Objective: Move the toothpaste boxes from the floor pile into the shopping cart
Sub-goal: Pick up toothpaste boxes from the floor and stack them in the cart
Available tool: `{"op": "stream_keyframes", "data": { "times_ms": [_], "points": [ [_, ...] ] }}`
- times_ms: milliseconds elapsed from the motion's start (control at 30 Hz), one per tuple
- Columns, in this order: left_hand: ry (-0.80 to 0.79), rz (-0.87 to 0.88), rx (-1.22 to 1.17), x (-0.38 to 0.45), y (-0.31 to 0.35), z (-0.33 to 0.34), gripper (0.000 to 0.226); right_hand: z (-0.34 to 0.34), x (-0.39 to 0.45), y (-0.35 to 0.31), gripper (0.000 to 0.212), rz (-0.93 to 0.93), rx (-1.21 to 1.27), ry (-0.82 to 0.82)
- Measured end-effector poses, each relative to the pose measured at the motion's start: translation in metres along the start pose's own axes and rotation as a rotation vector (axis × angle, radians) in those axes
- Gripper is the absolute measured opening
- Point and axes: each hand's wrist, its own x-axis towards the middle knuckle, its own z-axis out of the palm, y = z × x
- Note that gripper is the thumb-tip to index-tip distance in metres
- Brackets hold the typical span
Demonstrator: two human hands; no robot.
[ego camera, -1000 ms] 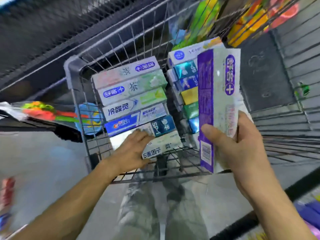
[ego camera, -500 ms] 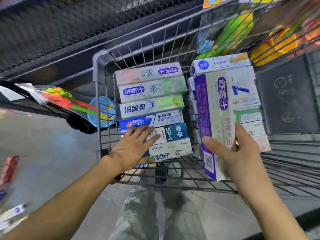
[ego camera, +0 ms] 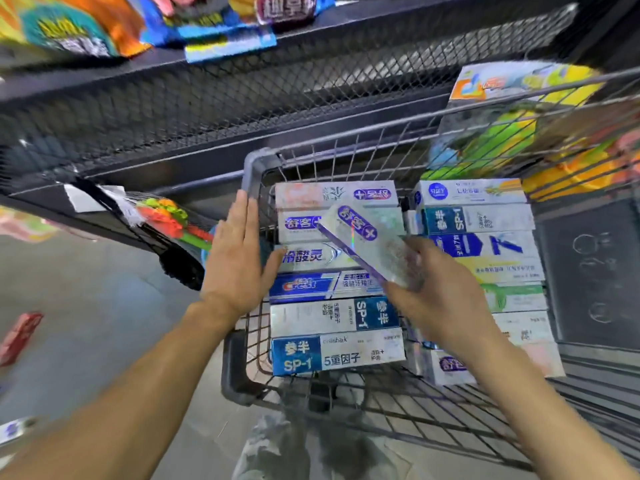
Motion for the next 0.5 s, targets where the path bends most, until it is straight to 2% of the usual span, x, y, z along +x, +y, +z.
{"op": "stream_keyframes", "data": {
  "times_ms": [167, 300, 500],
  "points": [
    [0.038, -0.036, -0.071, 0.0, 0.0, 0.001, 0.086, 0.029, 0.078, -0.006, 0.064, -0.174, -0.269, -0.082],
    [0.074, -0.187, -0.279, -0.002, 0.007, -0.007, 0.084, 0.051, 0.134, -0.017, 0.071, -0.28, -0.474, -0.122],
    [0.069, -0.159, -0.248, -0.001, 0.006, -0.006, 0.082, 0.071, 0.174, -0.034, 0.067, -0.377, -0.54, -0.043]
  ]
}}
